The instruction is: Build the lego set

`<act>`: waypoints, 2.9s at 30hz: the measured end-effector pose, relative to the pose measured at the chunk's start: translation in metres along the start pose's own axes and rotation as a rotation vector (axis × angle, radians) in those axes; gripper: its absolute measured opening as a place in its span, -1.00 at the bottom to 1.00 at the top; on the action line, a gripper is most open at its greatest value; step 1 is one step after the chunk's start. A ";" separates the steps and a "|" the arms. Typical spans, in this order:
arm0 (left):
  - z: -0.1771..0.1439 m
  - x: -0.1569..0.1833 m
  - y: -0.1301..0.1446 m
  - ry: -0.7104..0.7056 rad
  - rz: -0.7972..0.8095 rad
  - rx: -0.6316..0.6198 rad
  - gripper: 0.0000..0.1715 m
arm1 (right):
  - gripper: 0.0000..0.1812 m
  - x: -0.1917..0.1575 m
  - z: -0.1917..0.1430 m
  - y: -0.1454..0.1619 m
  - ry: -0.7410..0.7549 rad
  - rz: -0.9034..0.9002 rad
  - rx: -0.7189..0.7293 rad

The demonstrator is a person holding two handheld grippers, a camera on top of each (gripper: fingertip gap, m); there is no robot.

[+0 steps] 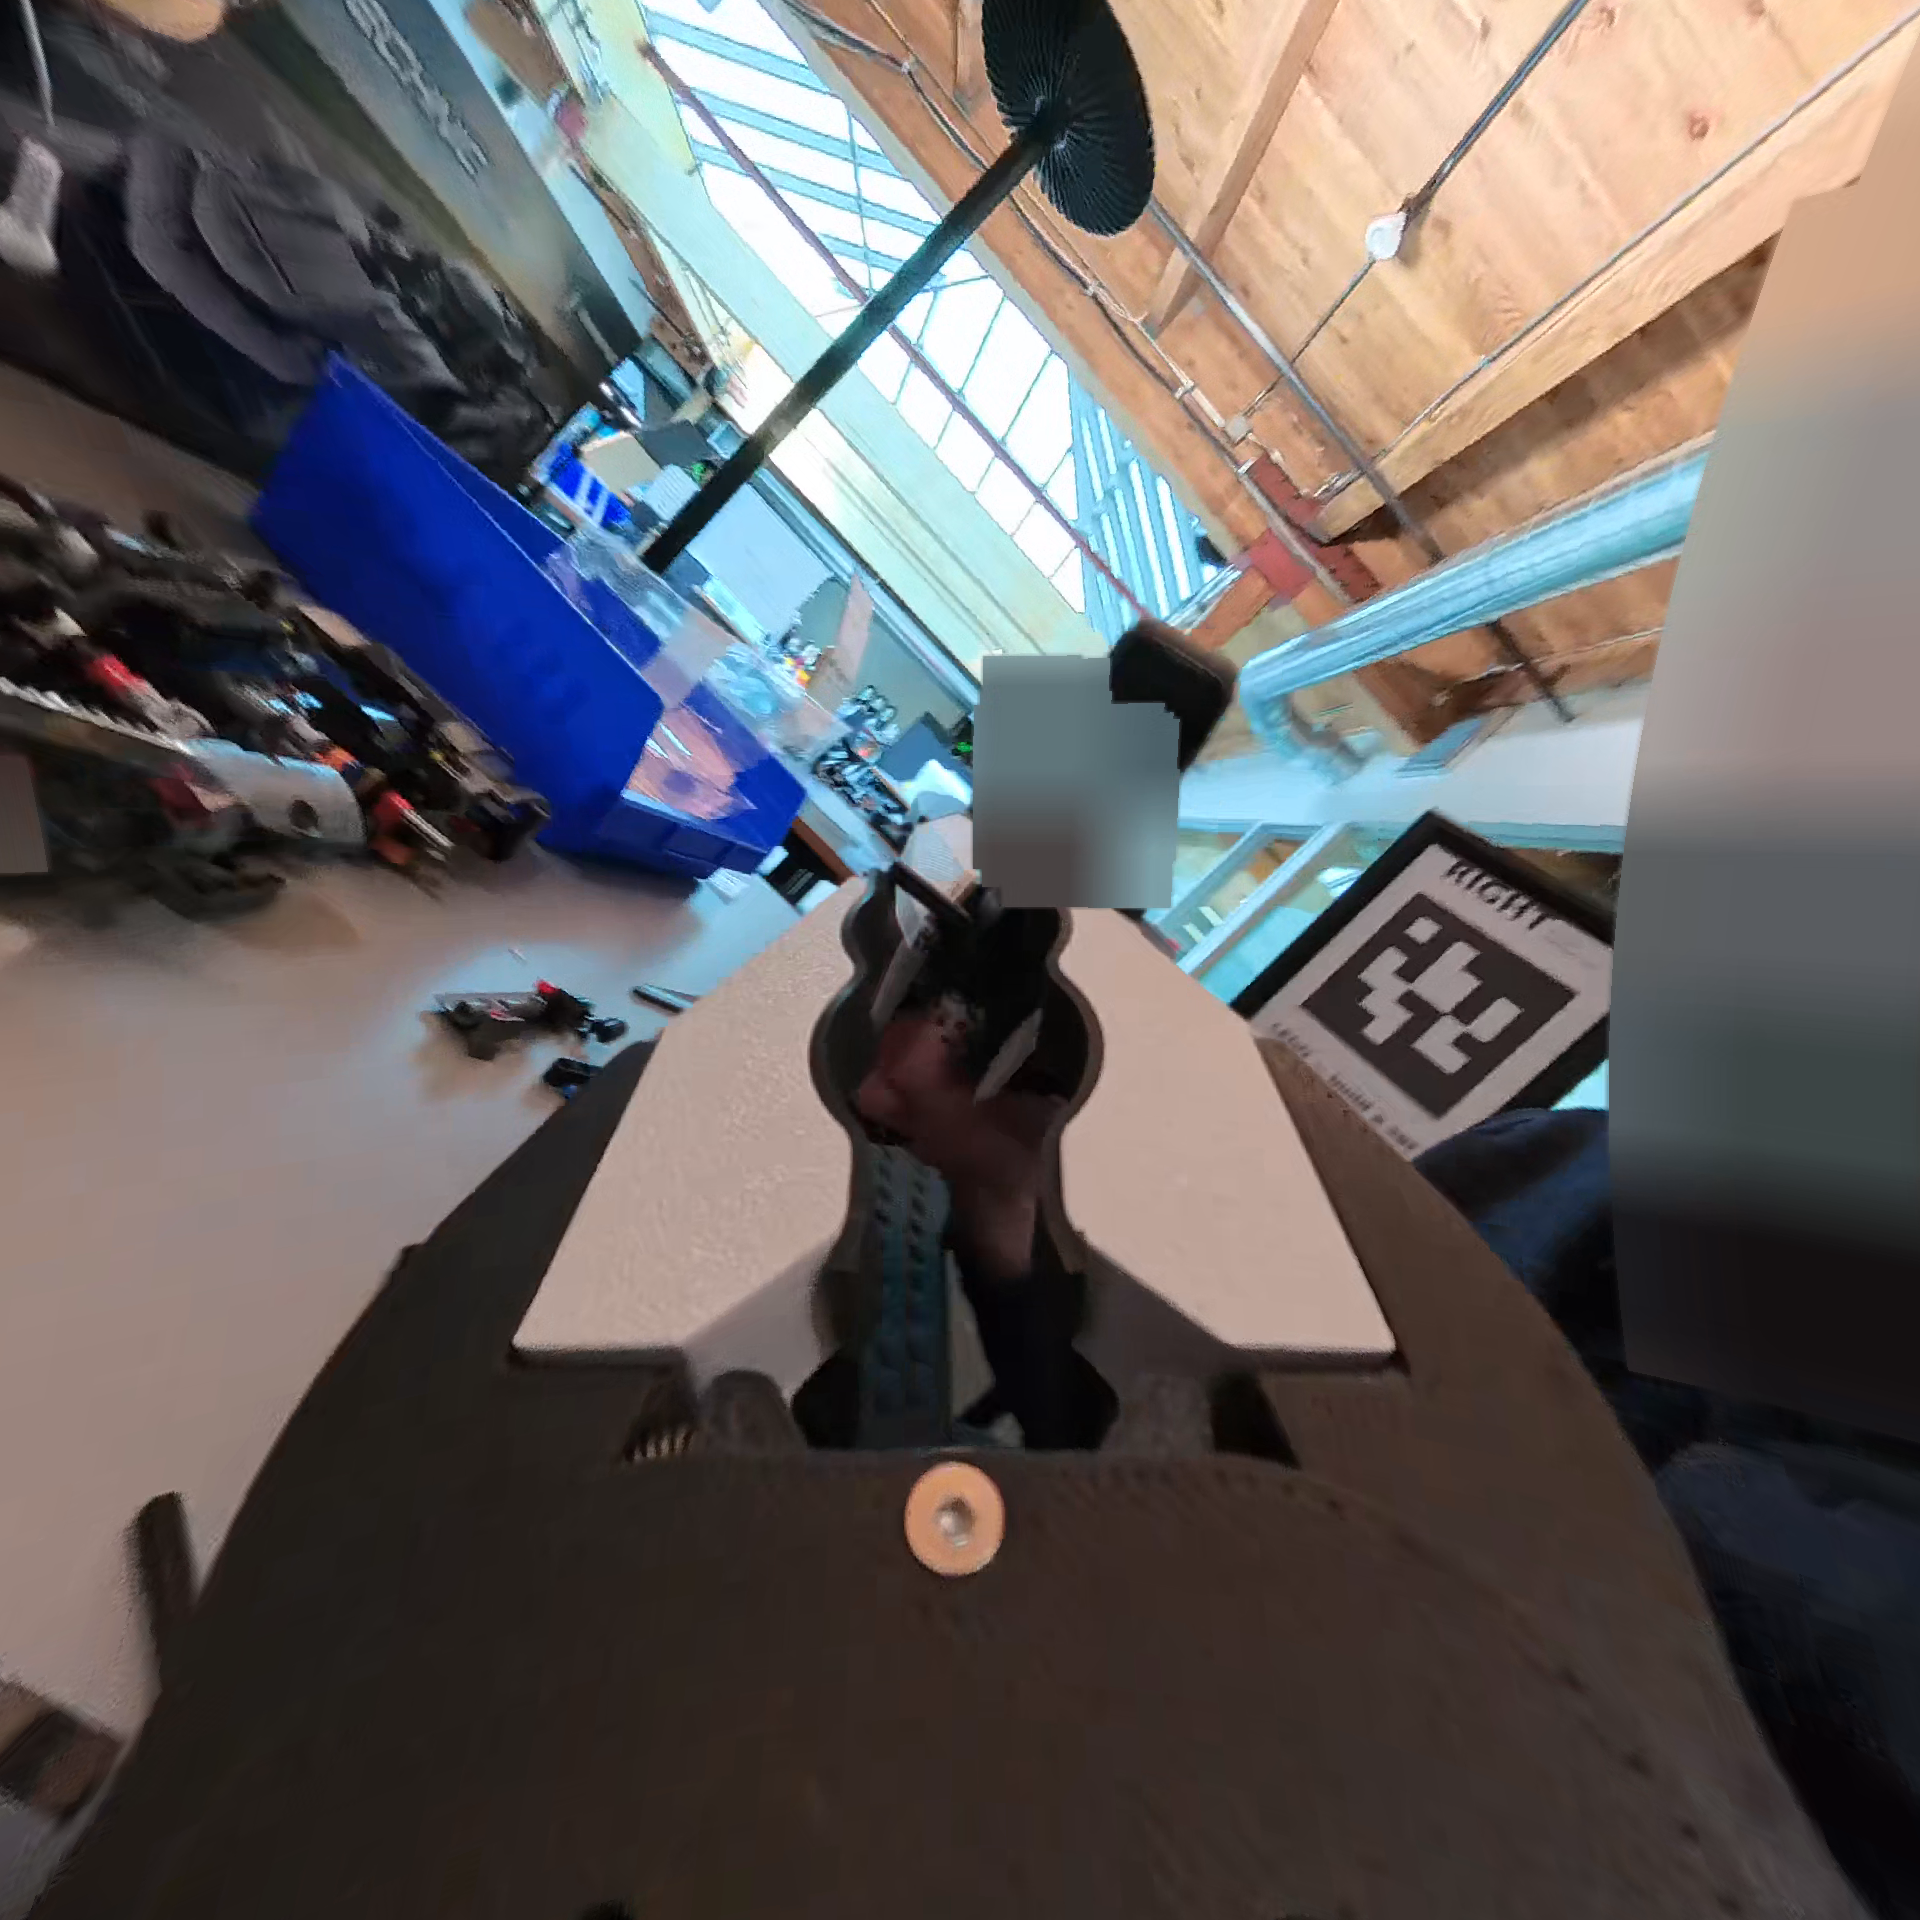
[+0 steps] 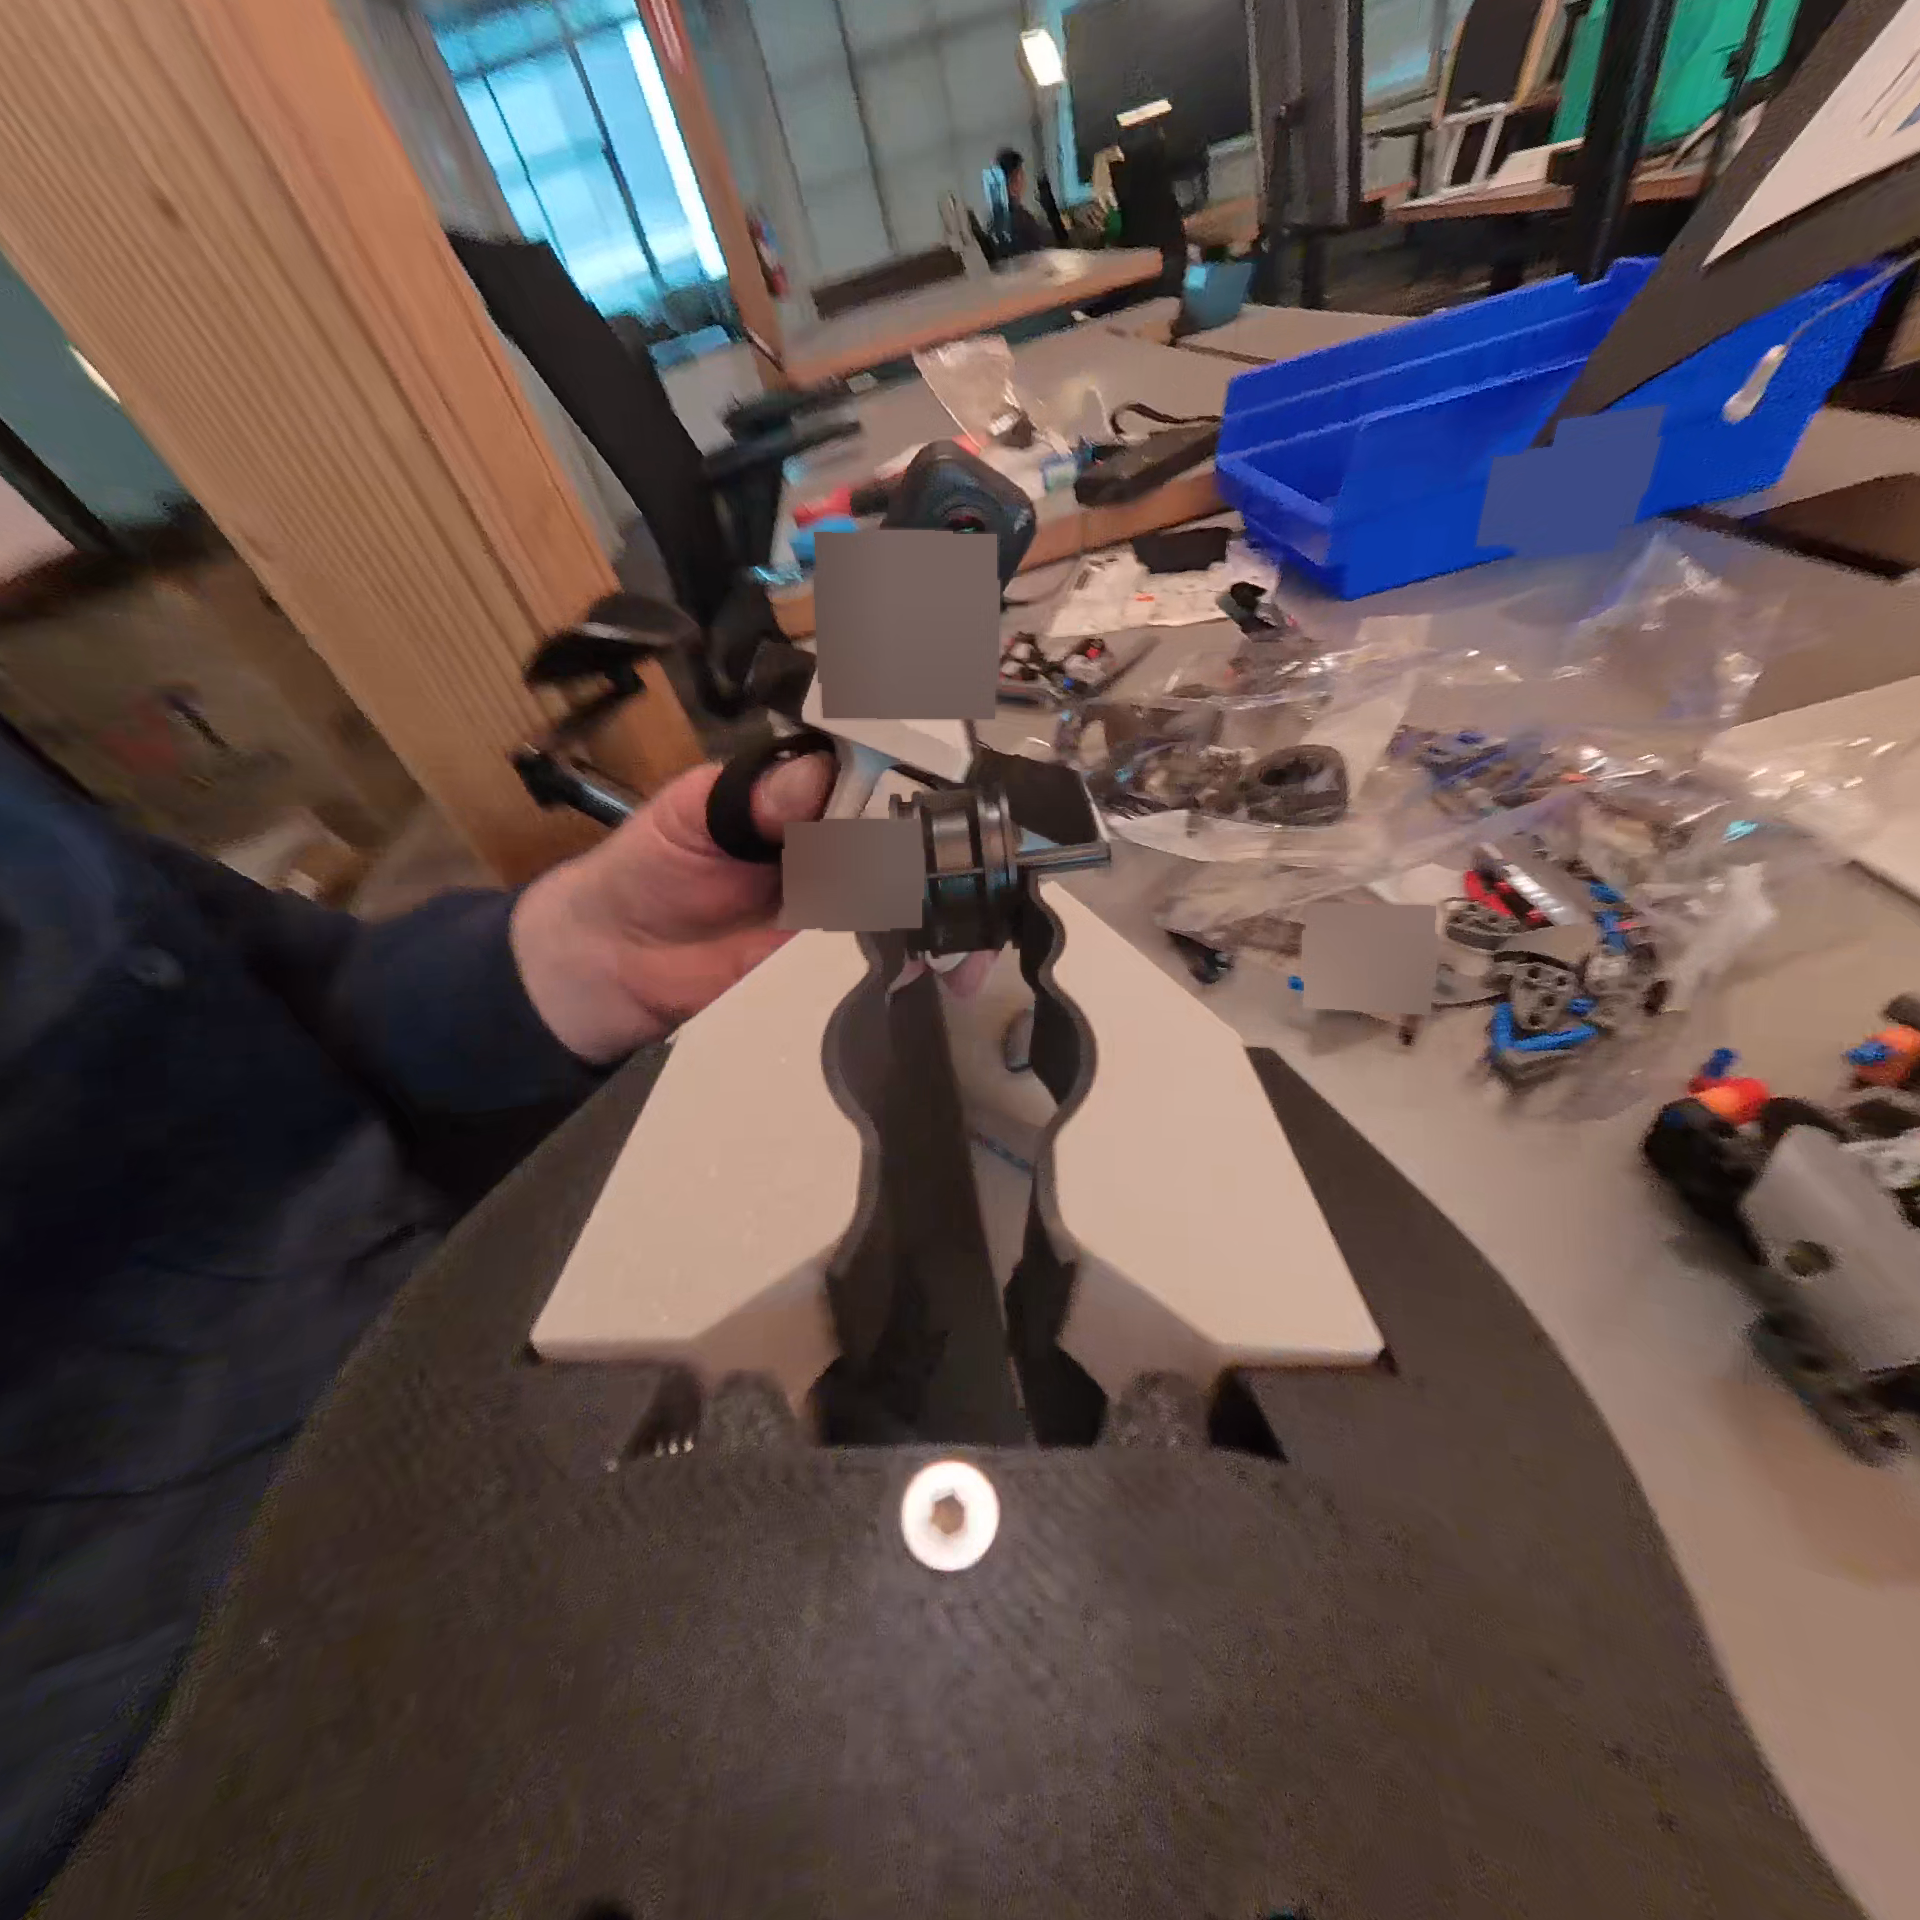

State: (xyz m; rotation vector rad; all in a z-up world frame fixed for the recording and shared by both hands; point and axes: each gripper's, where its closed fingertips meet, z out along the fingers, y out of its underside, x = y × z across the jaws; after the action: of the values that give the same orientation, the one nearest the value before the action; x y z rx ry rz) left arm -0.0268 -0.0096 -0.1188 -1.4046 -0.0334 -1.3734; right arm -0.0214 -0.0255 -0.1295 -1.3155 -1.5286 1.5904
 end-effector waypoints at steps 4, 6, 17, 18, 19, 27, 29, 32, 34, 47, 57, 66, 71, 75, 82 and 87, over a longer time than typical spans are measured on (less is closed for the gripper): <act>-0.003 0.007 0.003 -0.055 0.193 -0.068 -0.72 | -0.78 -0.001 -0.005 -0.002 -0.090 0.109 0.037; -0.001 0.012 0.004 -0.056 0.269 -0.086 -0.75 | -0.78 -0.001 -0.001 0.004 -0.092 0.117 0.009; 0.004 0.009 0.007 -0.120 0.352 -0.102 -0.78 | -0.77 0.001 0.001 0.000 -0.017 0.043 0.020; 0.004 0.009 0.007 -0.111 0.342 -0.092 -0.78 | -0.77 0.001 0.000 -0.002 0.003 0.021 0.026; 0.005 0.010 0.007 -0.106 0.336 -0.089 -0.78 | -0.77 0.002 0.000 -0.003 0.021 0.008 0.028; 0.009 0.013 0.001 -0.131 0.400 -0.036 -0.78 | -0.79 0.001 -0.003 -0.012 -0.026 0.107 0.131; 0.010 0.016 0.000 -0.124 0.416 -0.011 -0.78 | -0.80 0.002 -0.004 -0.015 -0.029 0.138 0.160; 0.012 0.015 -0.001 -0.137 0.446 -0.004 -0.79 | -0.80 0.003 -0.006 -0.018 -0.043 0.172 0.200; 0.013 0.014 -0.001 -0.155 0.460 0.004 -0.79 | -0.80 0.006 -0.007 -0.019 -0.032 0.186 0.220; 0.021 0.015 -0.002 -0.275 0.730 0.000 -0.79 | -0.81 0.008 -0.014 -0.024 0.156 0.000 0.184; 0.059 0.028 0.024 -0.348 1.043 -0.105 -1.00 | -1.00 0.018 0.011 -0.011 0.300 -0.126 0.085; 0.033 -0.034 0.013 -0.403 0.658 -0.148 -1.00 | -1.00 0.060 -0.004 0.038 0.317 0.007 -0.173; 0.028 -0.056 0.022 -0.509 0.590 -0.227 -1.00 | -1.00 0.066 -0.001 0.069 0.273 0.143 -0.289; 0.018 -0.067 0.021 -0.521 0.504 -0.270 -1.00 | -1.00 0.071 -0.011 0.082 0.297 0.126 -0.361; 0.000 -0.068 0.009 -0.519 0.534 -0.295 -0.97 | -0.94 0.075 -0.051 0.076 0.303 0.065 -0.371; -0.016 -0.072 0.023 -0.544 0.596 -0.471 -0.89 | -0.81 0.069 -0.070 0.082 0.311 -0.027 -0.470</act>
State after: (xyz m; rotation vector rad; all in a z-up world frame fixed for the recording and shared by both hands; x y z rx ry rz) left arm -0.0452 0.0159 -0.1890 -1.9472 0.3464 -0.4961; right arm 0.0359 0.0496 -0.2162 -1.6885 -1.7643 0.9757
